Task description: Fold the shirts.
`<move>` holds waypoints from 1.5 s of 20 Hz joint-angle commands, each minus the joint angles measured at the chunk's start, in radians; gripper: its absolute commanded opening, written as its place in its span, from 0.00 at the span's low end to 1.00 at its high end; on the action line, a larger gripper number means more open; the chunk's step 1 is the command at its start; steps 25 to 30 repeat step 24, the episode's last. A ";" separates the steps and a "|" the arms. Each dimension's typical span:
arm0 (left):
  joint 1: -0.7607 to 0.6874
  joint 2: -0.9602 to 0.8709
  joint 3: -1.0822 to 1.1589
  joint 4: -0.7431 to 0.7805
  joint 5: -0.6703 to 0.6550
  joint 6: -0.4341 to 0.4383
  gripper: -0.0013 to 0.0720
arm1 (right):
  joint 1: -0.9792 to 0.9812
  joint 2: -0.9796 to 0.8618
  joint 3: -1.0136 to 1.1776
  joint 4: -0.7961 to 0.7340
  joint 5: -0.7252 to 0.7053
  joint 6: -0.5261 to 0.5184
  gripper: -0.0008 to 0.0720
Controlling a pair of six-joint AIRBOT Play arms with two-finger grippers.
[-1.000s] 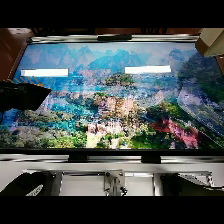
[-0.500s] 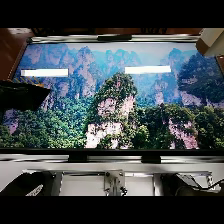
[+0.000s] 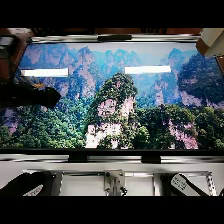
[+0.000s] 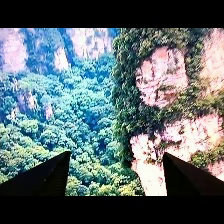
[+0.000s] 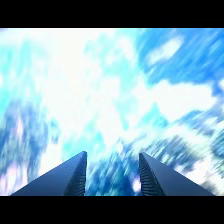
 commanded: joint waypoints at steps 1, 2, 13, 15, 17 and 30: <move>0.011 -0.169 0.000 0.015 -0.120 0.010 0.91 | 0.471 -0.068 -0.130 -0.212 0.093 0.082 0.61; 0.023 -0.209 0.000 0.015 -0.156 0.011 0.91 | 0.570 -0.074 -0.204 -0.252 0.084 0.084 0.61; 0.130 -0.183 -0.217 -0.052 -0.005 -0.081 0.91 | 0.789 -0.074 -0.519 -0.291 -0.076 0.111 0.61; 0.127 -0.183 -0.222 -0.053 0.025 -0.080 0.91 | 0.789 -0.074 -0.519 -0.291 -0.076 0.111 0.61; 0.127 -0.183 -0.222 -0.053 0.030 -0.080 0.91 | 0.789 -0.074 -0.519 -0.291 -0.076 0.111 0.61; 0.127 -0.183 -0.222 -0.051 0.019 -0.024 0.91 | 0.789 -0.074 -0.519 -0.291 -0.076 0.111 0.61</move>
